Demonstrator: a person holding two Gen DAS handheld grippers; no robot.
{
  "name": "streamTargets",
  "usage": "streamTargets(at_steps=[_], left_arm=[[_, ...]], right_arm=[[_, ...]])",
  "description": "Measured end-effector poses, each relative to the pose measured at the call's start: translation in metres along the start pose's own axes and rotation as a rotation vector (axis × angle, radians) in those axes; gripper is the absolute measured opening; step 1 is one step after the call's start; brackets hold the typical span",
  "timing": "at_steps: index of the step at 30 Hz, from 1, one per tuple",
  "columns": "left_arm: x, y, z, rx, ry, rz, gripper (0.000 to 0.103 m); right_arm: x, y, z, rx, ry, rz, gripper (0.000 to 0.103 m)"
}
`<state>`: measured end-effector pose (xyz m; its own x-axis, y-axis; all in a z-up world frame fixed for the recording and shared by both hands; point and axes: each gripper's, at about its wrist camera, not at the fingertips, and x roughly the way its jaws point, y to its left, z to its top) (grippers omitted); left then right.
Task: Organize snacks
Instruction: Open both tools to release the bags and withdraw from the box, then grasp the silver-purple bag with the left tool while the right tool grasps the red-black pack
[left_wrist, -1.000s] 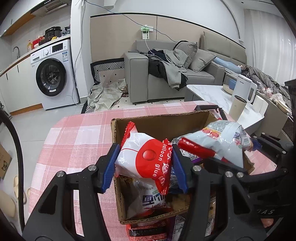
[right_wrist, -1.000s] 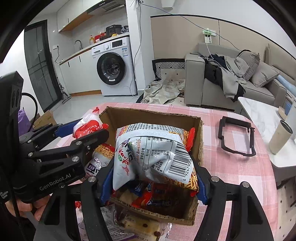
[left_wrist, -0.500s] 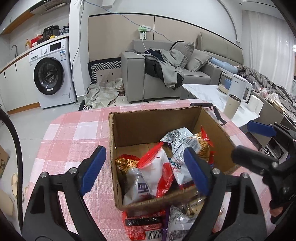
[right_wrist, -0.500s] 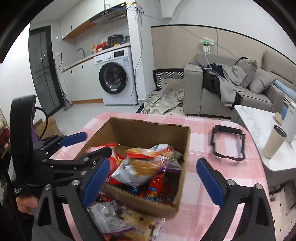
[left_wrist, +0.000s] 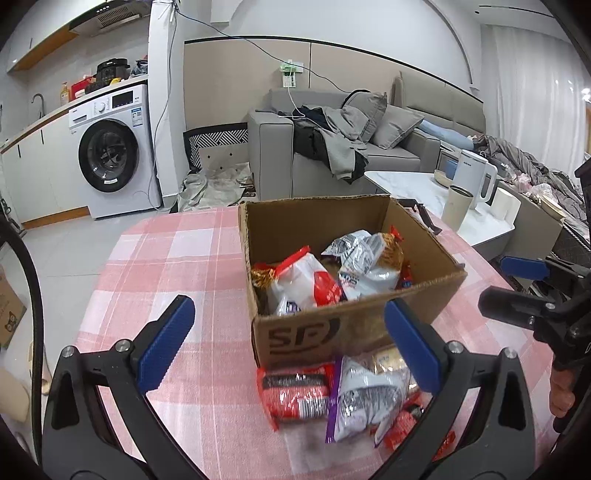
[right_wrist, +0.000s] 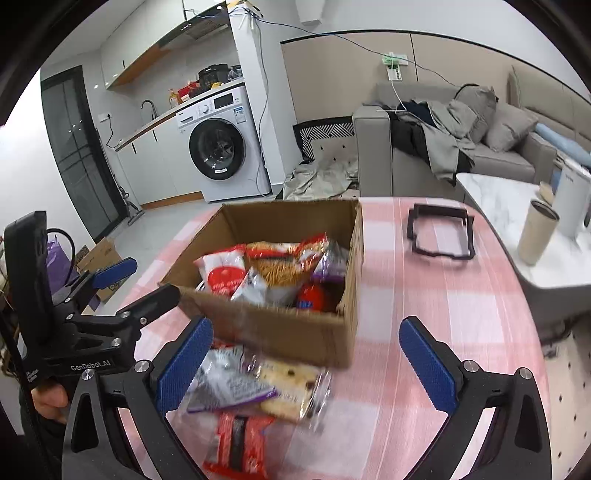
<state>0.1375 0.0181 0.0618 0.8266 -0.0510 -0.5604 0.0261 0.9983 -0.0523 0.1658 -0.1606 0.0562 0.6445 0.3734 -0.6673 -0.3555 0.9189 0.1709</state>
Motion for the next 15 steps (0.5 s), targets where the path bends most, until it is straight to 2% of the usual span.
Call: streamTargets(at_steps=[11, 15], left_arm=[[-0.037, -0.007, -0.038, 0.009, 0.016, 0.013, 0.102], [-0.045, -0.007, -0.052, 0.023, 0.013, 0.044, 0.102]], right_arm=[[0.0, 0.004, -0.043, -0.01, 0.059, -0.001, 0.103], [0.004, 0.004, -0.054, -0.029, 0.077, -0.004, 0.103]])
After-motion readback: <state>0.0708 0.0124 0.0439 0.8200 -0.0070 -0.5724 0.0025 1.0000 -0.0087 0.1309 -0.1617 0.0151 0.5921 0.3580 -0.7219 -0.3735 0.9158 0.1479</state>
